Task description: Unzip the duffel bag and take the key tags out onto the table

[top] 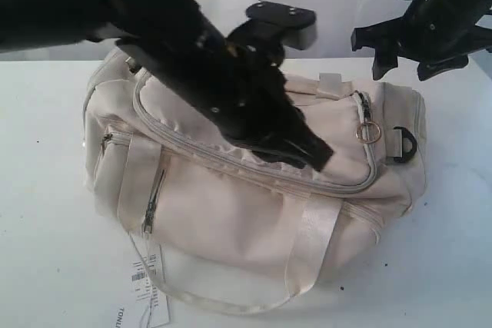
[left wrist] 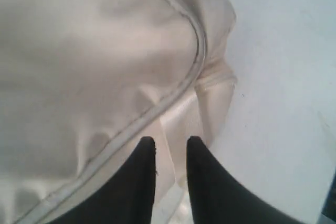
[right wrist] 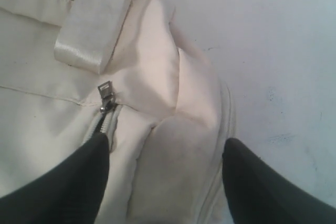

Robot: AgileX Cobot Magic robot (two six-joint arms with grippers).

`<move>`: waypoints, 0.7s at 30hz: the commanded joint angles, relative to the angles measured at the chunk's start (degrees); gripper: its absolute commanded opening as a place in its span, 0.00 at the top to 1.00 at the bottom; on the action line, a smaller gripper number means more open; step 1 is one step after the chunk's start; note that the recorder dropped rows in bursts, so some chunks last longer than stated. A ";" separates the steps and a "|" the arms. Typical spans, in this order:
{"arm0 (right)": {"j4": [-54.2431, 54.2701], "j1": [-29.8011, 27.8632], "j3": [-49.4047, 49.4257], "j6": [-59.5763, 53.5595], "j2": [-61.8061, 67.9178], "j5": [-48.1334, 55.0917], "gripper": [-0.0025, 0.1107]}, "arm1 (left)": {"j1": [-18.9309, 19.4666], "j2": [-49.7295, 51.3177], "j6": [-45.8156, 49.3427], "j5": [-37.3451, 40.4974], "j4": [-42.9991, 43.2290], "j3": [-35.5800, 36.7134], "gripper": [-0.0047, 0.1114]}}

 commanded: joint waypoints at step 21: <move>-5.57 -2.99 0.14 1.55 -1.47 2.59 0.46 | -6.99 16.26 -22.62 -29.53 14.02 -9.73 0.37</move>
